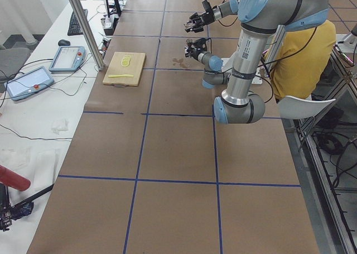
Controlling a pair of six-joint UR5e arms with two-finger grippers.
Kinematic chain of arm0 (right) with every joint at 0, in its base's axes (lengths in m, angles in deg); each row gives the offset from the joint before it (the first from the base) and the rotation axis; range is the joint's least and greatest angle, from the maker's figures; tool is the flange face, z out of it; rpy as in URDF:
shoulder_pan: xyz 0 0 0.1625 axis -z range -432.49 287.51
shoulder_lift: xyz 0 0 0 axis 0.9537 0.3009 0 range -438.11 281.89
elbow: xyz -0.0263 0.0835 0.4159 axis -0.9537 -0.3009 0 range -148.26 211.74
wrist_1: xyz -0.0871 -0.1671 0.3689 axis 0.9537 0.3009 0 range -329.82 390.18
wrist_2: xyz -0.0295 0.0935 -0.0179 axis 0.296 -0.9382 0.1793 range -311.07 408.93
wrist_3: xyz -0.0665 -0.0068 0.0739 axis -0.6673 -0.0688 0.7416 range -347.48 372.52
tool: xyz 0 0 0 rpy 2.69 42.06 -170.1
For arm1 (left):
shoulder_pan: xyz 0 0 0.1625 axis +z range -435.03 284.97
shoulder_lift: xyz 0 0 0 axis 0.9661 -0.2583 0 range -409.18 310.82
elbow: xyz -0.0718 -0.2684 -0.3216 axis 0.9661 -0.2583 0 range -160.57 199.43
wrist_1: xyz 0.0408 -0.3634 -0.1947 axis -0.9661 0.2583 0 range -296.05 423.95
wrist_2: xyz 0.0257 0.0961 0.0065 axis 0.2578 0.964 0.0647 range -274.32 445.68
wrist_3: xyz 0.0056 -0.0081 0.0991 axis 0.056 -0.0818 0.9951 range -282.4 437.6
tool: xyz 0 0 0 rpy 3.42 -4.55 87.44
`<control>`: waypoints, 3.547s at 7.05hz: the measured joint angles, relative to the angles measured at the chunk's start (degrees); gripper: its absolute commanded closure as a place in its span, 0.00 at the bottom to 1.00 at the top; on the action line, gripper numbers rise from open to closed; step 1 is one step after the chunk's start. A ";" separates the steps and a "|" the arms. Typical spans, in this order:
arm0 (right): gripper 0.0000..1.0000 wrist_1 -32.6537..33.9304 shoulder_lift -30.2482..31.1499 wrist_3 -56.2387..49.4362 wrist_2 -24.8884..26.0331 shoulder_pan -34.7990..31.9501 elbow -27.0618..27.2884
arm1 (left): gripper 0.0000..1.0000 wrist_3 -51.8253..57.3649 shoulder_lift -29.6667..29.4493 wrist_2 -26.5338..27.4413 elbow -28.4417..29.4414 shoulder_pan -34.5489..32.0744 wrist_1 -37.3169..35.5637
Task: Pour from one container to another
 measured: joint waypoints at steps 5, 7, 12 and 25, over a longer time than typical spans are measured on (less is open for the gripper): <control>1.00 4.36 0.07 -3.11 -0.82 0.09 0.85 | 1.00 0.00 -0.95 -0.03 0.32 0.16 -0.02; 1.00 6.20 0.12 -4.41 -0.64 0.03 1.15 | 1.00 0.00 -1.03 -0.09 0.81 0.16 -0.03; 1.00 7.19 0.12 -4.62 -0.41 0.57 1.81 | 1.00 0.00 -2.31 -0.10 2.69 0.17 -0.03; 1.00 23.89 -1.24 -8.68 0.62 1.11 4.81 | 1.00 0.00 -3.04 0.20 3.06 0.37 -0.11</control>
